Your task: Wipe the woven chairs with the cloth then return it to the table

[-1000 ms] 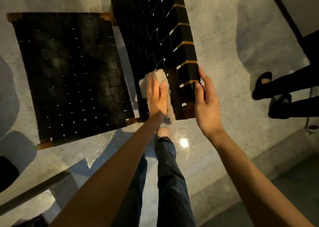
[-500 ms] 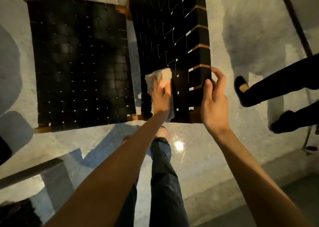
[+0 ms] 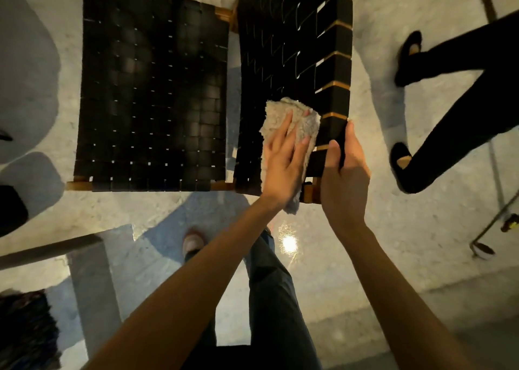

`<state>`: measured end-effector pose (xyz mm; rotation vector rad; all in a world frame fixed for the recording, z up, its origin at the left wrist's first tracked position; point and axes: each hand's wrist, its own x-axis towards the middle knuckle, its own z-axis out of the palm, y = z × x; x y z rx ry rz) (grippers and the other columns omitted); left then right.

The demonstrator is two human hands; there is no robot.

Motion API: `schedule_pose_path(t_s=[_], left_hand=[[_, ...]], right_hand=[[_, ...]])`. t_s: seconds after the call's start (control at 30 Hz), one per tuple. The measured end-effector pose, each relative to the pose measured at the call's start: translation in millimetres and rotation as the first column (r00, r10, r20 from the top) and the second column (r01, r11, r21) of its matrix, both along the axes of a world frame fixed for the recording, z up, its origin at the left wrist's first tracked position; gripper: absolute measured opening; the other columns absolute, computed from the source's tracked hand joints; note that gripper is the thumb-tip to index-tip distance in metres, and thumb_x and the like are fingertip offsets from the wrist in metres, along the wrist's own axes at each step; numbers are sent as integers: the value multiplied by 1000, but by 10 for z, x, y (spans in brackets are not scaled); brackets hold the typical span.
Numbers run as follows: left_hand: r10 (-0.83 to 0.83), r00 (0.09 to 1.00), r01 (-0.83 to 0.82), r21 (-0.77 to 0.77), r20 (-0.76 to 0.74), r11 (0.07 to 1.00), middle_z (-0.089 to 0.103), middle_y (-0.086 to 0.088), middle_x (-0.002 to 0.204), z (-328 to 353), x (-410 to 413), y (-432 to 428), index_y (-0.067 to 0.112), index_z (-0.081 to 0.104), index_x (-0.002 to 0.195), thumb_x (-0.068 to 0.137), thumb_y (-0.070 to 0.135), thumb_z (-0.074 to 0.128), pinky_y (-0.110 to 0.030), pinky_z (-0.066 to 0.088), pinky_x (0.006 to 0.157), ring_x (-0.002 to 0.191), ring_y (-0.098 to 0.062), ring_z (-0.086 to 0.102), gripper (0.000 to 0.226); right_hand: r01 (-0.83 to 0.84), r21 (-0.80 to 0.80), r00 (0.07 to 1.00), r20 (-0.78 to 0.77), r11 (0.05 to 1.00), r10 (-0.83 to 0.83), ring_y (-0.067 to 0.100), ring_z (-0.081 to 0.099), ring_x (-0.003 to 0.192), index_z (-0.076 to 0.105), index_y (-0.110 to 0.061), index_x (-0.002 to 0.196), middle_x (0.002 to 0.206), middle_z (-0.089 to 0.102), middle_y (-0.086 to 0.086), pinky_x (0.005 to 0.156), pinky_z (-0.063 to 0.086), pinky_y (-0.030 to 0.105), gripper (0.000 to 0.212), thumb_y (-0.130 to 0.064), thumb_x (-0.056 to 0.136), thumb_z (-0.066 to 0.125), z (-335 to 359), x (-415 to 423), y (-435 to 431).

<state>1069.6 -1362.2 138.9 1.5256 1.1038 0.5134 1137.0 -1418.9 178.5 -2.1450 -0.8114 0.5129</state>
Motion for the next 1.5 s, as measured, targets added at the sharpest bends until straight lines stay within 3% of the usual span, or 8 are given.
schedule_pose_path(t_s=[0.17,0.37,0.5,0.63,0.77,1.1,1.3,1.5], left_hand=[[-63,997,67,106,-40,992,21,1,156,-132,-44,66,19,35,145,102,25,37,4,-3,94,133,-6,10,43],[-78,997,76,229,1,970,29,-9,152,-140,-163,20,20,30,143,101,17,38,-2,-3,102,141,-16,19,43],[-193,981,188,204,7,961,27,-7,154,-204,-370,32,19,36,143,102,20,39,1,-6,100,144,-20,14,42],[-386,922,368,239,32,898,10,-8,159,-196,-505,47,14,24,148,103,19,36,-17,-9,111,147,-21,2,47],[-478,872,437,271,105,857,-1,-13,158,-197,-501,117,10,13,148,103,16,33,-44,0,119,147,-23,-4,50],[-417,853,204,536,314,819,14,-20,155,-911,-353,272,32,4,134,101,16,37,-54,6,117,143,-23,3,50],[-441,802,174,548,403,818,11,-7,156,-1534,-329,627,39,6,137,101,23,35,-53,9,118,146,-28,4,49],[-373,823,166,447,428,879,17,-6,156,-2261,-325,937,24,19,147,98,37,34,-43,16,118,145,-17,13,54]], right_hand=[[137,98,976,-183,986,-118,-16,57,88,38,-20,145,95,57,-29,77,44,3,52,-27,96,54,-52,10,-28],[399,277,905,-272,874,-327,-5,63,82,52,-15,132,88,66,-27,74,53,17,36,-18,96,54,-138,-377,-220],[501,401,866,-240,767,-439,12,64,88,45,-13,124,97,63,-2,78,55,40,28,-21,98,52,-204,-700,-235],[567,458,817,-207,685,-538,-1,55,69,33,-8,126,82,54,-9,65,47,19,32,-22,100,47,-319,-815,-96],[561,505,811,-177,656,-557,-5,55,77,29,-7,131,95,51,-6,72,47,17,37,-25,101,41,-489,-791,-40],[520,658,799,-149,545,-583,-15,45,70,35,-23,100,86,42,-13,67,39,4,10,-31,99,30,-1194,-792,91],[452,785,817,-173,423,-551,-10,40,58,37,-23,89,63,45,-31,59,34,4,14,-33,96,31,-1432,-749,182],[364,900,773,-147,241,-618,-6,43,59,46,-12,88,67,43,-16,61,37,11,19,-25,100,38,-1558,-685,322]])
